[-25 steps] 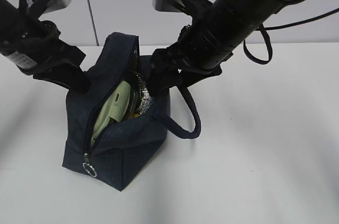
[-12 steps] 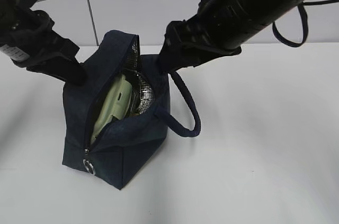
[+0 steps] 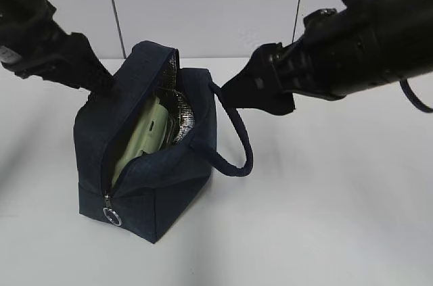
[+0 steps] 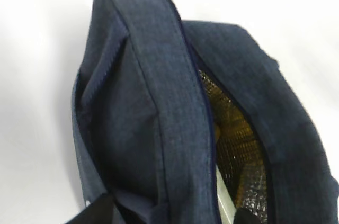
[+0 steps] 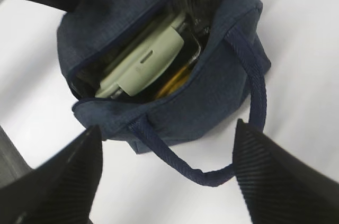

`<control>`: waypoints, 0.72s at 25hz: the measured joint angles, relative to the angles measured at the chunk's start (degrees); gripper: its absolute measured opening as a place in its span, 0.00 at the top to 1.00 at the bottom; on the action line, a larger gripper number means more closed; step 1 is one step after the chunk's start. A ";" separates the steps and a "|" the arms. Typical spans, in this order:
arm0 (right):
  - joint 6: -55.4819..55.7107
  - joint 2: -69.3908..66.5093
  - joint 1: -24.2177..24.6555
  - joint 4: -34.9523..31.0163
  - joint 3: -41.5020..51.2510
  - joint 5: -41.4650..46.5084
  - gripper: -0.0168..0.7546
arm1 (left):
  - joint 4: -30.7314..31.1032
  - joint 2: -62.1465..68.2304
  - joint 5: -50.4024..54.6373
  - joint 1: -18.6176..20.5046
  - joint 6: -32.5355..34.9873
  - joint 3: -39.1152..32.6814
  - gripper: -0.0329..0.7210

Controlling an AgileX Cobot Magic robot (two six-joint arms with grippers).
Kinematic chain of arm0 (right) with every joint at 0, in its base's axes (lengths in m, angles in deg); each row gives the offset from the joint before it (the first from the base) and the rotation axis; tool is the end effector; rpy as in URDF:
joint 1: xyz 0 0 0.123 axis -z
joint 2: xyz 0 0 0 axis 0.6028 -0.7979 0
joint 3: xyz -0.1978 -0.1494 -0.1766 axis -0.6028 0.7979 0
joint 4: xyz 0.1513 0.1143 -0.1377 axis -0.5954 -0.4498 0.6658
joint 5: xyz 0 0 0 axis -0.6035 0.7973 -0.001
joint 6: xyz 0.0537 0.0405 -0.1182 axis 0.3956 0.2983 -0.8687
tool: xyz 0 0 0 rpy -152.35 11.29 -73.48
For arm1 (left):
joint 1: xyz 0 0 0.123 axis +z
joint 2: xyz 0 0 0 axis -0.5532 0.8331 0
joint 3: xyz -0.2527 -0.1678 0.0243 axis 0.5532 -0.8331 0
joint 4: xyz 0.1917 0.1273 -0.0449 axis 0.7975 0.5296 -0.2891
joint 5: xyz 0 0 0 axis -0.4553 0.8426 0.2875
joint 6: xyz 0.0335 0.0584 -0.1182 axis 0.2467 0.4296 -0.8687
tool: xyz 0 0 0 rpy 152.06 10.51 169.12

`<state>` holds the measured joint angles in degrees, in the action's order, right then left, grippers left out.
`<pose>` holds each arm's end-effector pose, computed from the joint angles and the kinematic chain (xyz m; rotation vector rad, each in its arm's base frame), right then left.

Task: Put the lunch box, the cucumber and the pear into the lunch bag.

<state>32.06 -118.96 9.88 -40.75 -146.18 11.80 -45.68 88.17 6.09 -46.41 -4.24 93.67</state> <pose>0.2442 0.1759 0.3097 -0.6761 2.1759 0.6486 0.2889 -0.1189 0.2939 0.6663 2.5192 -0.5246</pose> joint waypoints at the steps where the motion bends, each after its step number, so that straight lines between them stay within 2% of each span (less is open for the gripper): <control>1: -3.92 1.71 0.00 -4.66 2.56 -2.03 0.21 | -0.05 -1.78 -1.07 0.00 0.39 -0.84 0.42; 3: -12.02 3.89 0.00 -14.50 6.56 -5.07 0.21 | -0.31 -5.44 -4.47 0.00 1.66 -3.66 0.41; 5: -17.50 4.28 0.00 -19.55 7.90 -5.68 0.21 | -0.49 -9.76 -7.96 0.00 3.01 -6.86 0.41; 8: -19.99 3.89 0.00 -26.26 8.27 -6.47 0.21 | -0.49 -15.52 -12.46 0.00 5.01 -11.40 0.41; 10: -20.58 3.22 0.00 -36.03 8.27 -7.70 0.21 | -0.49 -18.39 -13.97 0.00 5.62 -12.96 0.42; 13: -20.85 2.40 0.00 -45.93 8.27 -8.82 0.21 | -0.49 -20.70 -14.15 0.00 5.73 -13.63 0.43; 18: -22.14 1.92 0.00 -52.22 8.27 -8.72 0.21 | -0.49 -20.97 -12.55 0.00 5.75 -13.87 0.44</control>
<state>9.92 -117.04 9.88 -92.97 -137.91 3.08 -46.17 67.20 -6.46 -46.41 1.51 79.80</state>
